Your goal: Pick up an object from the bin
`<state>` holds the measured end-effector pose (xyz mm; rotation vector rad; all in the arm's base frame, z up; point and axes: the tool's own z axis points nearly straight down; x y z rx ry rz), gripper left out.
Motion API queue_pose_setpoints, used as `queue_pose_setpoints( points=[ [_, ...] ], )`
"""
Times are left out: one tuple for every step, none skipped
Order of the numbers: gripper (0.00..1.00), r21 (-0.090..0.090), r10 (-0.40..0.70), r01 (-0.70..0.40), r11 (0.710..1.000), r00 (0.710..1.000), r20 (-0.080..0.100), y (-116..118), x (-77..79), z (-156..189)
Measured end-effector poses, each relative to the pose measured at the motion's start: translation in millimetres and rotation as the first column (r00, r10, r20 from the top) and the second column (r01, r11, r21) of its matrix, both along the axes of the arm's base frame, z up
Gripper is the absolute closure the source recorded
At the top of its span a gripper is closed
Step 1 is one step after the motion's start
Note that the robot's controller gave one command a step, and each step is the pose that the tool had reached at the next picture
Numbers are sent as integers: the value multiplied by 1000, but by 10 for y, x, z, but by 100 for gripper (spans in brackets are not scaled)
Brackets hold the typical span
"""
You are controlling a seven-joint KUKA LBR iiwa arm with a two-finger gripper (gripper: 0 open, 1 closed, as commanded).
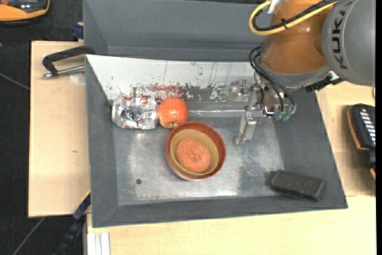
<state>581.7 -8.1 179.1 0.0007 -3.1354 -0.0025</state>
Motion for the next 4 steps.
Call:
queue_pose_setpoints(
  points=[
    [0,4,86,-86,996,996,-7,824,-112,-783],
    [100,2,79,-79,997,997,2,783,-86,-738],
    [100,5,263,-263,965,965,4,957,-132,-1079],
    [100,2,182,-182,983,983,18,313,82,391]
  ],
)
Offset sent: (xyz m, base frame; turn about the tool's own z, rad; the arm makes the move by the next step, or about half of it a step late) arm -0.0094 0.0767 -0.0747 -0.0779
